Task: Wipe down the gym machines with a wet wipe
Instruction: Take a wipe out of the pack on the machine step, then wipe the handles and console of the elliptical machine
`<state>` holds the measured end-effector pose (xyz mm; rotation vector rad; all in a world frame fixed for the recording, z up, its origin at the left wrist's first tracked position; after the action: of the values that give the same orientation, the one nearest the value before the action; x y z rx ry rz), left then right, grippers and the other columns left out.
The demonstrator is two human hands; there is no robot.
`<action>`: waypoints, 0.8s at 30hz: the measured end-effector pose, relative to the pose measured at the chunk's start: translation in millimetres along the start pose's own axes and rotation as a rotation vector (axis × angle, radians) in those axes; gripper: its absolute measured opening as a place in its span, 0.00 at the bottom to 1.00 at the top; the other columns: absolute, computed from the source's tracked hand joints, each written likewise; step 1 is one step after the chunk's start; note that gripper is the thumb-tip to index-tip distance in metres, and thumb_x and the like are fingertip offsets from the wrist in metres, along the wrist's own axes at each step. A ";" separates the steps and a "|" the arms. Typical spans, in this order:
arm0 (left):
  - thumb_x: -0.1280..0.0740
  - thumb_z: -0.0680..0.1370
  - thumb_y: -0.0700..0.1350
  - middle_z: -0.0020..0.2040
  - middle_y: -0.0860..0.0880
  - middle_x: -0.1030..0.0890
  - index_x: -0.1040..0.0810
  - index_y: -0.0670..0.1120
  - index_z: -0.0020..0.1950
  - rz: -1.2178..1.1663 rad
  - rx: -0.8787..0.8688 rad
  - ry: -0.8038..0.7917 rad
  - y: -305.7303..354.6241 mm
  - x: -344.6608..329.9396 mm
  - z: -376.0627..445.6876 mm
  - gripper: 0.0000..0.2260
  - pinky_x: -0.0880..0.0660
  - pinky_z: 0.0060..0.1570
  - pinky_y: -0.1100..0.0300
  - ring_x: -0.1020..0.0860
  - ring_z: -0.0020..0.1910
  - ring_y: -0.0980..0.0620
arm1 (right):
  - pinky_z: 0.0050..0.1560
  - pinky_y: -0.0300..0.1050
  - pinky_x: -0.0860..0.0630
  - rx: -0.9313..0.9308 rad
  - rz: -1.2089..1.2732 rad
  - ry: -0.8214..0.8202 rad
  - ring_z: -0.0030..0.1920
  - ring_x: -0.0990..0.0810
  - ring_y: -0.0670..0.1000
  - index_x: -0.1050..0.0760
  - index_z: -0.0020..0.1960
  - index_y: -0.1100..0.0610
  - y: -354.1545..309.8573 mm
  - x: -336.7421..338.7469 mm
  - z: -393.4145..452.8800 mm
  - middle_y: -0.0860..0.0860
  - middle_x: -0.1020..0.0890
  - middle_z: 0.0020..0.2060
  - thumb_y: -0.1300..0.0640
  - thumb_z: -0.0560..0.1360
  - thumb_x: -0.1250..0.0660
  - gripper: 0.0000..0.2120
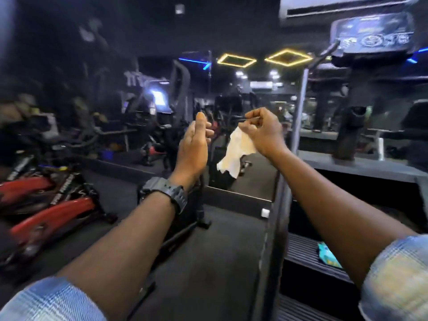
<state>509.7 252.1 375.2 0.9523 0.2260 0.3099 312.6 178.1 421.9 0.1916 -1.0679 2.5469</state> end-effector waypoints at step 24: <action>0.51 0.78 0.68 0.52 0.49 0.17 0.22 0.53 0.53 0.148 -0.009 0.046 -160.0 207.1 245.6 0.26 0.24 0.58 0.47 0.20 0.50 0.51 | 0.50 0.45 0.18 -0.221 0.443 -0.232 0.50 0.16 0.51 0.28 0.63 0.60 55.1 -322.5 155.7 0.55 0.16 0.50 0.68 0.72 0.27 0.21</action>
<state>807.9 52.3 370.0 0.9559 0.1967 0.4683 585.7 -59.6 410.1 0.2143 -1.6274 2.8069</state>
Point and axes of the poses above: each hand's wrist, its own z-axis towards the middle knuckle, its own x-axis out of the back of the hand, y = z × x, the point moved 9 cm from there along z, towards the middle knuckle
